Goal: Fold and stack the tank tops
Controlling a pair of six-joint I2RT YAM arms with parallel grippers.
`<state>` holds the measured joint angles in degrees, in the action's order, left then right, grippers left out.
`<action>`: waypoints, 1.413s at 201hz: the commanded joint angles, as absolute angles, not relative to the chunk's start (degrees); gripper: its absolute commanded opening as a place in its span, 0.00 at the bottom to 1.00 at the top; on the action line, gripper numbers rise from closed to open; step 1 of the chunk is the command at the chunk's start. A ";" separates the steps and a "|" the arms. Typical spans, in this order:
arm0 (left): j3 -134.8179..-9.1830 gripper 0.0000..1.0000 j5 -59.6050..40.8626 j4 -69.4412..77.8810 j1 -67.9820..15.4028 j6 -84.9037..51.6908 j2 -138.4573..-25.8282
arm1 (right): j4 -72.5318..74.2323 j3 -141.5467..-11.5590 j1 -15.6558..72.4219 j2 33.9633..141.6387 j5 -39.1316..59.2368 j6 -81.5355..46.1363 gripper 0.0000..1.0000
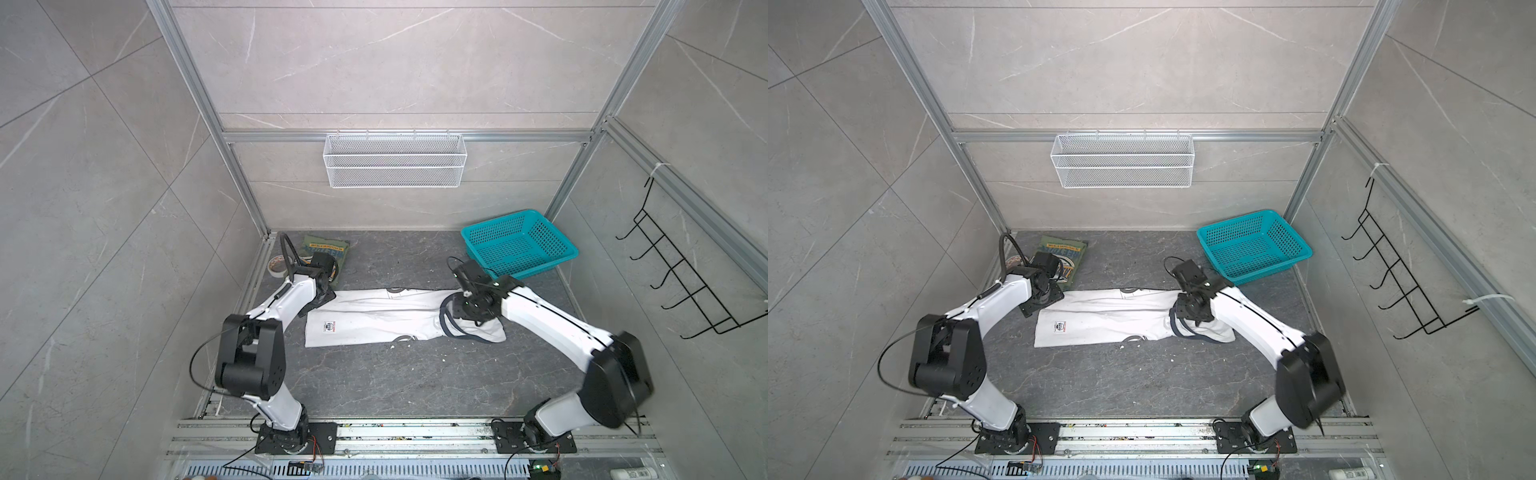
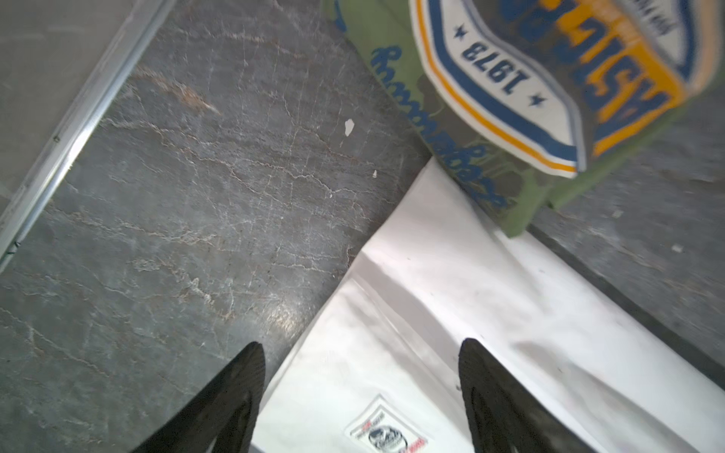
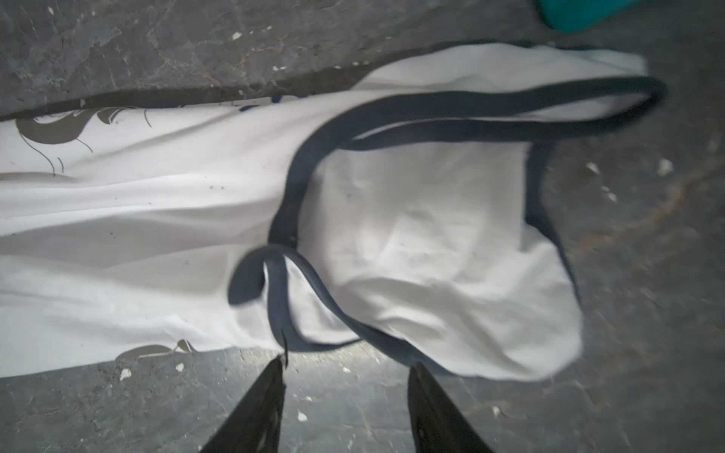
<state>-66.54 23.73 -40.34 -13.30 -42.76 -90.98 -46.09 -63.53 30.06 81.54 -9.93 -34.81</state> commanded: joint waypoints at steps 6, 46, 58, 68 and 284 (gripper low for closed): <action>-64.27 0.81 23.58 -43.19 -19.14 -40.73 -83.45 | -51.08 -53.90 29.47 73.23 -13.39 -39.82 0.53; -59.11 0.78 16.76 -37.03 -26.28 -42.25 -85.36 | -50.78 -44.53 29.14 68.50 -10.91 -45.39 0.53; -58.50 0.78 16.13 -35.83 -26.63 -43.00 -87.67 | -47.73 -41.71 29.09 69.55 -9.20 -47.31 0.53; -58.16 0.78 15.61 -34.64 -26.63 -43.28 -89.27 | -46.06 -41.05 29.16 71.54 -9.33 -48.02 0.54; -53.18 0.80 15.46 -24.05 -14.74 -37.45 -99.23 | -39.78 -62.23 10.31 97.34 -22.46 -36.37 0.72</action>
<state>-55.53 14.55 -24.60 -17.10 -39.79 -98.50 -39.57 -61.41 12.45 96.44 -20.84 -37.85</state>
